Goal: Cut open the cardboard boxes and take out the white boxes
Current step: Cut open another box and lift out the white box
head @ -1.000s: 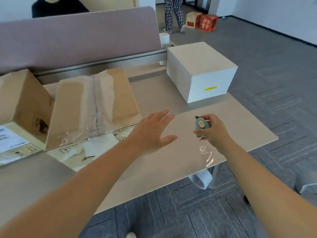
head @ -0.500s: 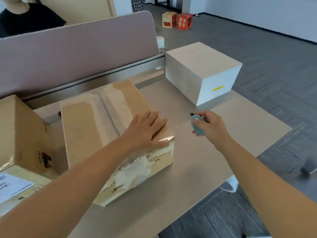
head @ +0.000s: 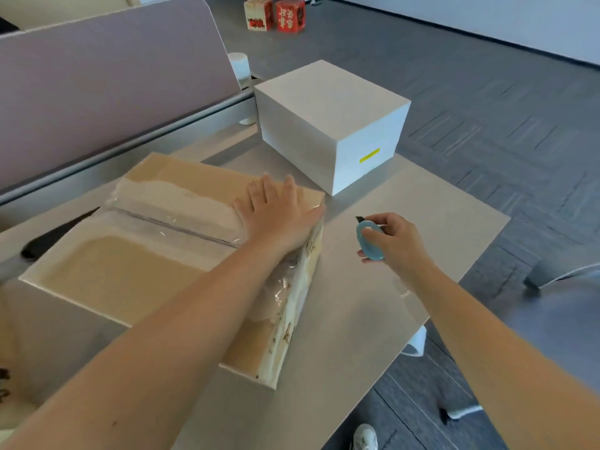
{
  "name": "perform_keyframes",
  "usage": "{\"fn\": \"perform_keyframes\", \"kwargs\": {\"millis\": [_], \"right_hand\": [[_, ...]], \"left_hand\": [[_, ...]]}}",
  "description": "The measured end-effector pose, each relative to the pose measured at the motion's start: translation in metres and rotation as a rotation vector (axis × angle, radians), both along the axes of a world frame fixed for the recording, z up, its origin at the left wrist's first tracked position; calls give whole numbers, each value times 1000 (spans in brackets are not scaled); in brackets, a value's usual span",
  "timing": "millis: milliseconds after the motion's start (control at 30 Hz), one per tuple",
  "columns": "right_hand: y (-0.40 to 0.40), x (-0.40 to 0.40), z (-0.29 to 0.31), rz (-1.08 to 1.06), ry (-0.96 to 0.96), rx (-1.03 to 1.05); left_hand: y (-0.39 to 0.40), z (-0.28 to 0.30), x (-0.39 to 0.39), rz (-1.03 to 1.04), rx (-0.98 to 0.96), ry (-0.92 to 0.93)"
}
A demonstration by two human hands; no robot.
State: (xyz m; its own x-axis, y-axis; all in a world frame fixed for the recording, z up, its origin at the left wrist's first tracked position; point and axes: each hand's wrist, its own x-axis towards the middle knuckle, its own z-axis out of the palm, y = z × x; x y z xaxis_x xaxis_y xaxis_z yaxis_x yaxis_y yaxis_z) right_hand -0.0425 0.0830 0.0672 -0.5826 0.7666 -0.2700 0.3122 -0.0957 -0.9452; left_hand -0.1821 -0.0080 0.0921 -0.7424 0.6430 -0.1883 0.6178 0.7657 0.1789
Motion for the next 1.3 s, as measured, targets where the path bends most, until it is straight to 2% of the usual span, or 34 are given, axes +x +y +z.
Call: {"fn": "perform_keyframes", "kwargs": {"millis": [267,367,467,600,733,933,1167,1300], "right_hand": [[12,-4,6,12,13,-79],[6,-6,14,19,6,-87],[-8,-9,19,21,32,-86],[-27,-13,19,20,83,-101],[-41,-13,15,38,102,-114],[-46,-16,14,4,131,-132],[-43,-20,11,8,123,-40],[-43,-22,10,-3,137,-64]], "left_hand": [[35,7,0,164,138,-89],[21,14,-7,68,230,-139],[-7,24,-13,-153,322,-208],[-44,27,-19,-449,184,-162],[-57,14,-18,-568,-25,-62],[-59,3,-20,-597,-55,70],[-59,-1,-20,-599,-24,96],[-59,-2,-20,-595,-11,103]]}}
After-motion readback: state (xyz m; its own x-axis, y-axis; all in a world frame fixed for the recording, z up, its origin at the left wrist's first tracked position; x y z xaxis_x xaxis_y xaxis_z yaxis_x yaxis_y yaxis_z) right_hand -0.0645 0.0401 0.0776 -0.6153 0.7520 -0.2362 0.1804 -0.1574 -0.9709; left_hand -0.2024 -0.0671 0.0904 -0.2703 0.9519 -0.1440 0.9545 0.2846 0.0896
